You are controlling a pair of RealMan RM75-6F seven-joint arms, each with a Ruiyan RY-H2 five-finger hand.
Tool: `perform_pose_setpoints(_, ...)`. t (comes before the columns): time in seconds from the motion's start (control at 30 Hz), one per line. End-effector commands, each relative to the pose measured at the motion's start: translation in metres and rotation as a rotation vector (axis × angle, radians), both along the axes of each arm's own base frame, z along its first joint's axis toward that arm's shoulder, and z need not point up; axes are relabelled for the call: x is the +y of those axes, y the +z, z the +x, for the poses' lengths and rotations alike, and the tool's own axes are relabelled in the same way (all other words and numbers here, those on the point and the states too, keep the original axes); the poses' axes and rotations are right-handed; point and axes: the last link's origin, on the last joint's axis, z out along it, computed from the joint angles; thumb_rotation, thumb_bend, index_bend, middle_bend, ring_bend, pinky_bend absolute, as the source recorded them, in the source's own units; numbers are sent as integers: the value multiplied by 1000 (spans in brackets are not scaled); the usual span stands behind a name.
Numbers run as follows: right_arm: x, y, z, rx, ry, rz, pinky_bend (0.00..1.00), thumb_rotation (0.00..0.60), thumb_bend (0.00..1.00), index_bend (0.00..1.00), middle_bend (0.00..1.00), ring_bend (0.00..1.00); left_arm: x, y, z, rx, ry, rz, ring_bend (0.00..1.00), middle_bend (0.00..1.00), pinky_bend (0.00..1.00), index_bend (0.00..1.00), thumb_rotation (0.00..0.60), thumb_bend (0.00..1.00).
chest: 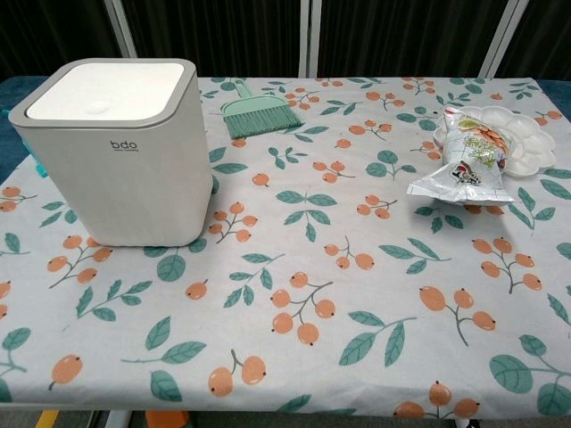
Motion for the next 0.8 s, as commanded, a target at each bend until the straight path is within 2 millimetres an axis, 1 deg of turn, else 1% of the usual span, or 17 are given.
perform_pose_setpoints(0.03,-3,-2,0,-9,5,10,0,600,361,0,32,4,0,-1,0,0,3,-3,0,44,0,125,600,18)
perform_pose_setpoints(0.27,-1,-1,0,-8,-1,13,0,600,362,0,31,4,-4,0,-1,0,7,-3,0,44,0,125,600,18)
perform_pose_setpoints(0.37,-1,4,2,-11,7,4,0,600,361,0,31,4,-4,2,0,-5,-4,3,0,43,0,125,600,17)
perform_pose_setpoints(0.43,-2,10,5,-5,19,-3,0,600,361,0,31,4,-2,4,4,-17,-37,-3,0,44,0,125,600,17)
perform_pose_setpoints(0.57,-9,27,16,22,44,-17,0,600,361,0,29,4,7,7,22,-87,-168,-63,0,46,0,131,600,17)
perform_pose_setpoints(0.67,-14,38,26,44,54,-26,0,600,361,0,28,4,14,9,43,-137,-294,-132,14,93,0,158,600,12)
perform_pose_setpoints(0.73,-16,44,33,53,60,-31,0,600,361,0,27,4,19,6,57,-157,-369,-200,31,115,0,173,600,6)
perform_pose_setpoints(0.8,-18,48,38,54,67,-33,0,600,360,0,27,4,24,0,69,-160,-416,-281,34,117,0,175,597,0)
